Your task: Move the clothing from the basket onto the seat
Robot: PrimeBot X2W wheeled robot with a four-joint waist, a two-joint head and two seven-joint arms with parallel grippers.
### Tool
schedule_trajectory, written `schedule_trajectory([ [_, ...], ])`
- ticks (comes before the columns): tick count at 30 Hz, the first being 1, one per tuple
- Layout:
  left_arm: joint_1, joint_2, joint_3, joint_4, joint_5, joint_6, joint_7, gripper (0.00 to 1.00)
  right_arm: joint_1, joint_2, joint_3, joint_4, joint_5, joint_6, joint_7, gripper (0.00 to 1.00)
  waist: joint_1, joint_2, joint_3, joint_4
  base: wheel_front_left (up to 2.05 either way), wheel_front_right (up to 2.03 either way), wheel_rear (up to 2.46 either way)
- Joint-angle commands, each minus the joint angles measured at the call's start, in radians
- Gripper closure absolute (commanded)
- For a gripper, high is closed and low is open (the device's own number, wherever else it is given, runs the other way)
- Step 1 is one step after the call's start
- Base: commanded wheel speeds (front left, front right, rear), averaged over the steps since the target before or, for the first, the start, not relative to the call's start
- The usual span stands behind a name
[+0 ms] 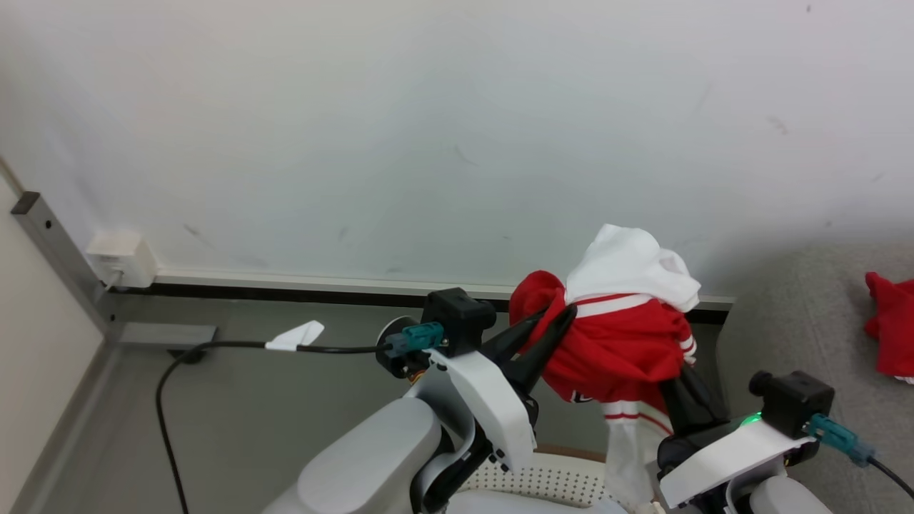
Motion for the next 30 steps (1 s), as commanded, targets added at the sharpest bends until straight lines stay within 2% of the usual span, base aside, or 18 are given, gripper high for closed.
schedule_trajectory([
  [1,0.019,0.01,-0.002,-0.008,-0.006,0.002,-0.008,0.69,0.018,-0.01,-0.033,-0.022,-0.022,-0.002,-0.003,1.0,-0.0001,0.0,0.004,-0.021,0.0,0.0,0.0],
  [2,0.019,0.01,-0.002,-0.008,-0.006,0.002,-0.008,0.69,0.018,-0.01,-0.033,-0.022,-0.022,-0.002,-0.003,1.0,-0.0001,0.0,0.004,-0.021,0.0,0.0,0.0],
  [3,0.021,0.011,-0.003,-0.012,-0.007,0.001,-0.011,0.61,0.021,-0.013,-0.041,-0.03,-0.032,-0.002,-0.003,1.0,-0.0001,0.0,0.005,-0.028,0.0,0.0,0.0],
  [4,0.024,0.011,-0.003,-0.017,-0.007,0.003,-0.013,0.27,0.023,-0.016,-0.051,-0.038,-0.04,-0.002,-0.003,1.0,-0.0001,0.0,0.006,-0.034,0.0,0.0,0.0],
  [5,0.027,0.013,-0.002,-0.021,-0.007,0.005,-0.014,0.07,0.021,-0.018,-0.057,-0.046,-0.047,-0.002,-0.003,1.0,-0.0001,0.0,0.007,-0.043,0.0,0.0,0.0],
  [6,0.03,0.015,-0.002,-0.025,-0.006,0.008,-0.018,0.0,0.021,-0.022,-0.064,-0.053,-0.054,-0.002,-0.003,1.0,-0.0001,0.0,0.009,-0.05,0.0,0.0,0.0],
  [16,0.059,0.044,-0.004,-0.07,0.014,0.017,-0.06,0.0,0.026,-0.103,-0.162,-0.134,-0.123,-0.002,-0.003,1.0,-0.0001,0.0,0.027,-0.167,0.0,0.0,0.0],
  [25,0.059,0.088,-0.035,-0.097,0.075,0.0,-0.09,0.0,0.041,-0.153,-0.239,-0.205,-0.148,-0.002,-0.003,1.0,-0.0001,0.0,0.073,-0.329,0.0,0.0,0.0],
  [30,0.055,0.107,-0.04,-0.106,0.099,-0.006,-0.1,0.0,0.055,-0.147,-0.271,-0.232,-0.151,-0.002,-0.003,1.0,-0.0001,0.0,0.103,-0.426,0.0,0.0,0.0],
])
